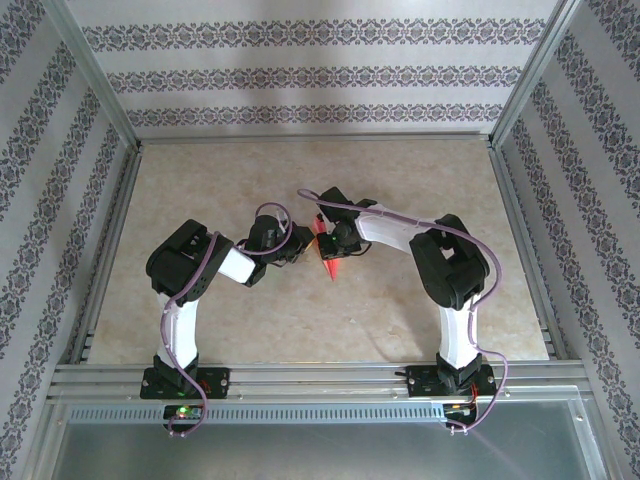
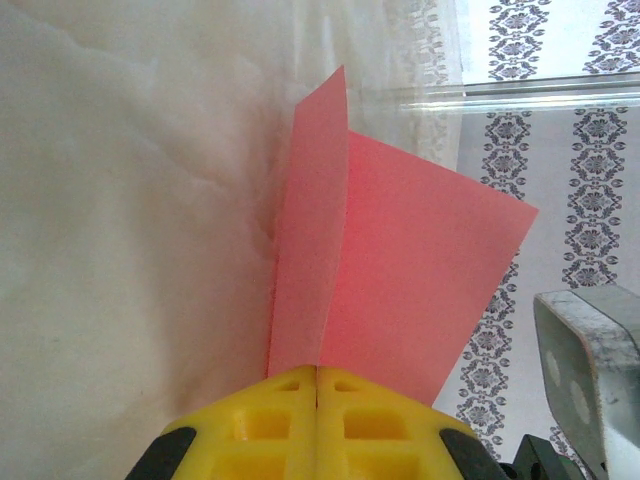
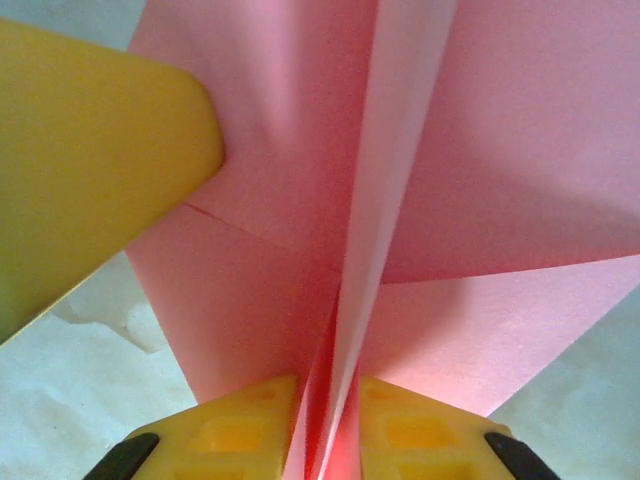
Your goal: Fold a paper plane with a square sheet of paper (fold left side to right side)
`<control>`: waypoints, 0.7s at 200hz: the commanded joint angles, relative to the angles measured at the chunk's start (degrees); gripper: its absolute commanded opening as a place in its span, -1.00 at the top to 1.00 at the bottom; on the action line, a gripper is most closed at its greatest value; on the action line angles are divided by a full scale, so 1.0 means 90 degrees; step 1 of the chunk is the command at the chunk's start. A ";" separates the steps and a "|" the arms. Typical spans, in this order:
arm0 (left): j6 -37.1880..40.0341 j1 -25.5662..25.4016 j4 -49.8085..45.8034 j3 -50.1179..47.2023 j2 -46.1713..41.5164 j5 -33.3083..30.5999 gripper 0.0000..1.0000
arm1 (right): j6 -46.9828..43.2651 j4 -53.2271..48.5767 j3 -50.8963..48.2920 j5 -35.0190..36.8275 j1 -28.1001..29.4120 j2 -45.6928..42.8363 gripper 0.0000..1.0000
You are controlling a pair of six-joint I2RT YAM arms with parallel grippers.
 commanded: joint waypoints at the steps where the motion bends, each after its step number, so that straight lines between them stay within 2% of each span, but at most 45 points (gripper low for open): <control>1: -0.0129 -0.0108 0.0375 -0.0041 0.0123 0.0001 0.94 | 0.0135 -0.0190 0.0188 -0.0014 0.0071 0.0169 0.61; 28: -0.0128 -0.0108 0.0395 -0.0078 0.0123 -0.0032 0.87 | 0.0141 -0.0258 0.0239 -0.0004 0.0085 0.0249 0.66; 85: -0.0022 -0.0046 0.0406 -0.0321 -0.0152 -0.0213 0.40 | 0.0299 -0.0374 0.0277 0.0036 0.0040 0.0047 0.85; 110: 0.0111 0.0249 0.0198 -0.0683 -0.0704 -0.0240 0.25 | 0.0453 -0.0522 0.0396 0.0112 -0.0119 -0.0171 0.89; 140: 0.0549 0.0820 -0.0750 -0.1096 -0.1843 -0.0182 0.10 | 0.0557 -0.0964 0.0895 0.0511 -0.0319 -0.0130 0.90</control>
